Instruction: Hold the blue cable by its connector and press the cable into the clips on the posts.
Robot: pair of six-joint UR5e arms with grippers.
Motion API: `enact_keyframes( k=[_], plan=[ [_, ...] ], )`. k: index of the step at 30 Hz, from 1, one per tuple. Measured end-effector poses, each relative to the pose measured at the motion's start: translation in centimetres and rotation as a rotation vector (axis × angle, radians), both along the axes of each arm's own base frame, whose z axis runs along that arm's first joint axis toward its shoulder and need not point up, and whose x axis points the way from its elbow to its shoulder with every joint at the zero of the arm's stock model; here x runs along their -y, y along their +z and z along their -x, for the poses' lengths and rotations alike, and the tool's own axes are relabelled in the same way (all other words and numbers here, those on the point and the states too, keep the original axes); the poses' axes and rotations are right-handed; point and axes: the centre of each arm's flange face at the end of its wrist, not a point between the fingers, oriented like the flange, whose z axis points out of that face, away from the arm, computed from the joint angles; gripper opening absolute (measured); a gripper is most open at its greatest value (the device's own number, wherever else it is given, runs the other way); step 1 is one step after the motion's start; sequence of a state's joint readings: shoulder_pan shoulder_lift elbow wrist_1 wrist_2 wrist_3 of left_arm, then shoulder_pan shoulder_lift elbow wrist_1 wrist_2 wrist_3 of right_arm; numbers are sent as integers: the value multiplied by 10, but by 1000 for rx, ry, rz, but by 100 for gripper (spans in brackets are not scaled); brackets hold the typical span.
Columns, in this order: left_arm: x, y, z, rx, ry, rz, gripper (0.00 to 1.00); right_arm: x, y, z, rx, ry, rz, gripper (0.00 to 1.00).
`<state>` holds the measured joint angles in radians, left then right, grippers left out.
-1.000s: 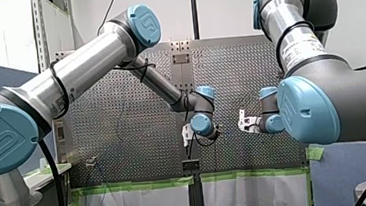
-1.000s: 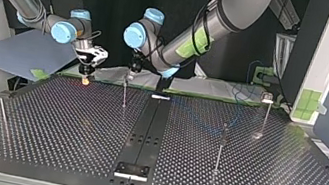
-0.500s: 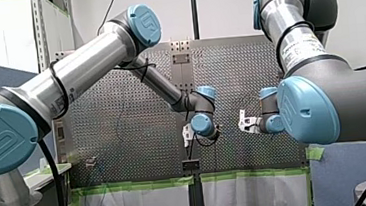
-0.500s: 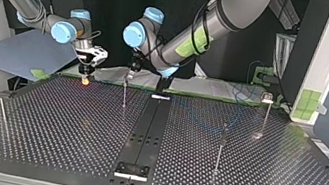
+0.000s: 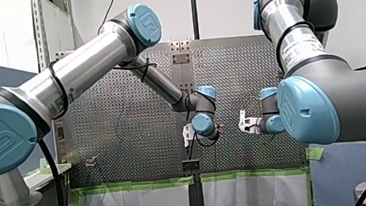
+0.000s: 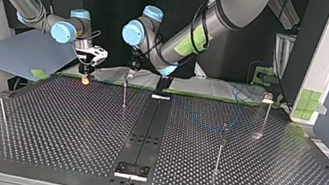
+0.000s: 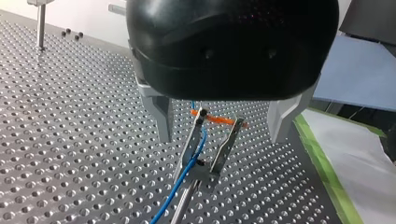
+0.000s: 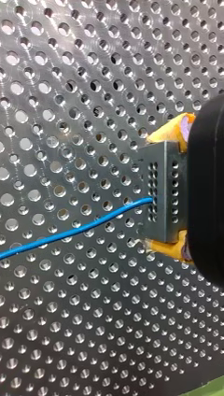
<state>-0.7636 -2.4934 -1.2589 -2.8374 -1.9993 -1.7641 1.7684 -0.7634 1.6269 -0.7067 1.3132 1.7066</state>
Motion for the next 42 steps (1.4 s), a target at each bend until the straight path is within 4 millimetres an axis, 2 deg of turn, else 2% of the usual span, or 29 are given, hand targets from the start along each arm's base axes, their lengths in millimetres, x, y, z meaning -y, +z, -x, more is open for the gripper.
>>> enact_keyframes(
  k=[9,24,34,42],
  plan=[
    [-5,26,15,39,-10,39,100,1,0,2,-2,-3,0,0],
    [-38,79,20,149,61,129,100,1,0,1,0,-3,-1,0],
    [-50,113,50,224,121,197,100,1,0,2,1,-3,-2,0],
    [-59,130,78,242,142,215,100,1,0,2,2,-3,-1,0]
  ],
)
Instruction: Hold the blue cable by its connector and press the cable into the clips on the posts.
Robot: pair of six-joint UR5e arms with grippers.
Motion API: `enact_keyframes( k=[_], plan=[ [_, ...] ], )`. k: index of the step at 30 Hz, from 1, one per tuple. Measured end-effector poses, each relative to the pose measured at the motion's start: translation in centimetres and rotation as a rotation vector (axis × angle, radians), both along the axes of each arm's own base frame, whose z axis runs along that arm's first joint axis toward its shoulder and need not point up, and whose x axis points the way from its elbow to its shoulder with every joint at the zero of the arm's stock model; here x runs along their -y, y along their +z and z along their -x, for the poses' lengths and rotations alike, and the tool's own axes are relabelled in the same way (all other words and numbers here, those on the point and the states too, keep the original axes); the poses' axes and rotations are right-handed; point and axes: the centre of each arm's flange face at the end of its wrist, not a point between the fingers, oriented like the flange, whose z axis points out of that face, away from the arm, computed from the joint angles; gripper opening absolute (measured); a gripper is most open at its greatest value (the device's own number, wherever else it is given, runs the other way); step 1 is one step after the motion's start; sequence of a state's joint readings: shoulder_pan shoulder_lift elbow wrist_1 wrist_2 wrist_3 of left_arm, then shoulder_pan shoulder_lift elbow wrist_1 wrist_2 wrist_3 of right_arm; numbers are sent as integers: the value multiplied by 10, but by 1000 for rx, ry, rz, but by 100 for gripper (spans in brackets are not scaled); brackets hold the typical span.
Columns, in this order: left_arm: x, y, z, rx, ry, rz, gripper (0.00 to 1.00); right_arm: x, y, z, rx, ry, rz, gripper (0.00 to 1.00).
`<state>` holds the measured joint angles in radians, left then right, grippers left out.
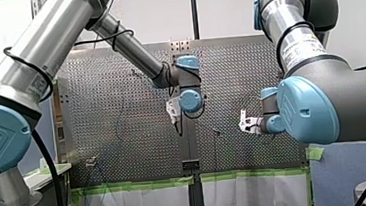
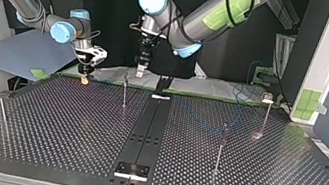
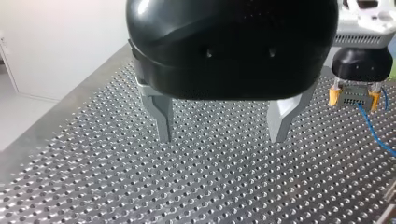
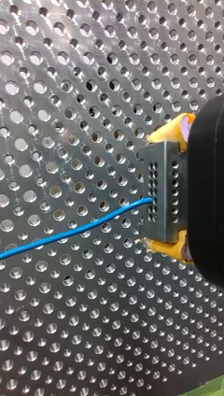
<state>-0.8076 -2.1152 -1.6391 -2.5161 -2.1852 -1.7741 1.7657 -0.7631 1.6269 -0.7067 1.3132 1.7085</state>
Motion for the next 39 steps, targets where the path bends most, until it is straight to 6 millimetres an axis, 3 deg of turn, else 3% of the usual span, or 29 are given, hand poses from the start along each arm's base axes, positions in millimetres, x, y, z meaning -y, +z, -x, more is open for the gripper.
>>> enact_keyframes(
  k=[20,39],
  plan=[
    [-29,36,95,-20,-36,108,100,0,-1,0,-1,0,-3,0],
    [-80,51,145,-75,-109,136,100,-1,-2,0,-2,7,-10,0]
  ],
)
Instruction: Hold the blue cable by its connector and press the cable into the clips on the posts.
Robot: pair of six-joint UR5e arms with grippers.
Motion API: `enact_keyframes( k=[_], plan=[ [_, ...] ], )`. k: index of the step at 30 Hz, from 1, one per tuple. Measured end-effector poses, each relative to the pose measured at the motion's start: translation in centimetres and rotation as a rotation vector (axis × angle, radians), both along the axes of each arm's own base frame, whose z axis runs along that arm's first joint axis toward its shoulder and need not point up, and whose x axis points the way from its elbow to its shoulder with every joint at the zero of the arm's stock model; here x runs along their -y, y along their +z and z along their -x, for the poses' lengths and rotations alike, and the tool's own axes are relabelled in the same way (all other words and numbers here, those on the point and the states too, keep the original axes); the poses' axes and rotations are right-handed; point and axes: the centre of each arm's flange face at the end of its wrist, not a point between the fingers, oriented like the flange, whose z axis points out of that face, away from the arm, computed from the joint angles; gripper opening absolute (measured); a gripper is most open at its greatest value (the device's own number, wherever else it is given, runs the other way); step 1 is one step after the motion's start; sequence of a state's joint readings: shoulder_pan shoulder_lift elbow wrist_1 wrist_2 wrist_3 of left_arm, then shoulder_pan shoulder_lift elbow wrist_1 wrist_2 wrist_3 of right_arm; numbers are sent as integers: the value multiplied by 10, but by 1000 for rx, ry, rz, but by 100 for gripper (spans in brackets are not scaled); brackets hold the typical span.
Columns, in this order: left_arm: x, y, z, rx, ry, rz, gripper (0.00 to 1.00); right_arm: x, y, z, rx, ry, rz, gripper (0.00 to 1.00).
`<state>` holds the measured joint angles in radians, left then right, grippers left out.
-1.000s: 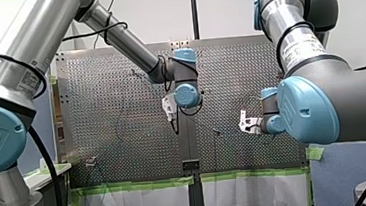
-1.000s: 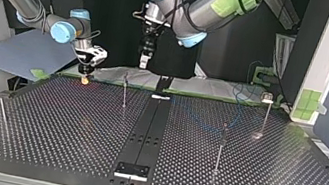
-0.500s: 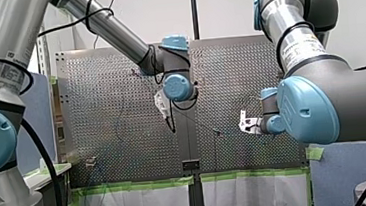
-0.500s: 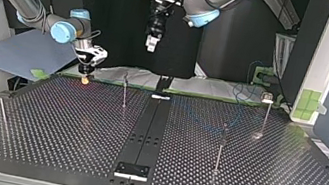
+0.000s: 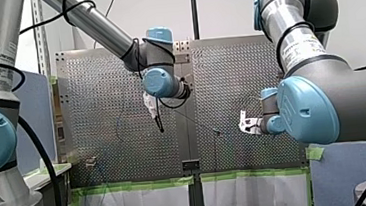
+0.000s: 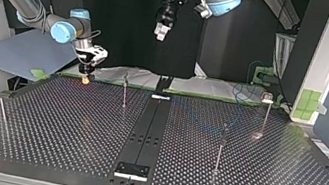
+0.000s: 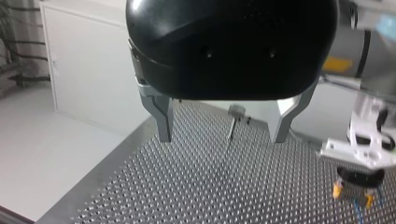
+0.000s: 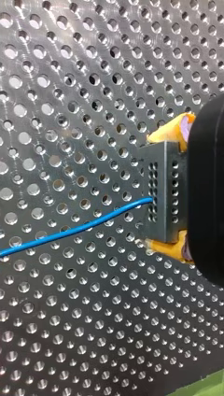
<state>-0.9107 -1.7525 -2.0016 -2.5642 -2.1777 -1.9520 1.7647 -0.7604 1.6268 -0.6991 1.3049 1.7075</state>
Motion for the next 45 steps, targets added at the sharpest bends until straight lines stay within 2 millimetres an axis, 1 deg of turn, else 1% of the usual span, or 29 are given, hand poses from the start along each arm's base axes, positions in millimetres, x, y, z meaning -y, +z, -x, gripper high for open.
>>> enact_keyframes(
  k=[7,9,12,14,18,22,28,45],
  plan=[
    [-27,4,10,10,12,-12,100,2,-2,13,-19,-35,-26,0],
    [-32,-1,12,10,13,-35,100,3,-3,16,-22,-40,-28,0],
    [-40,-17,16,-5,8,-85,100,4,-3,20,-31,-44,-30,0],
    [-46,-22,17,-8,14,-103,100,4,-4,21,-39,-44,-33,0],
    [-59,-22,16,6,35,-100,100,3,-4,22,-44,-44,-35,0],
    [-70,-19,21,30,45,-85,100,4,-4,22,-43,-44,-34,0],
    [-73,-18,23,38,47,-81,100,4,-4,22,-42,-44,-33,0],
    [-73,-18,23,39,47,-81,100,4,-4,22,-42,-45,-33,0]
  ],
)
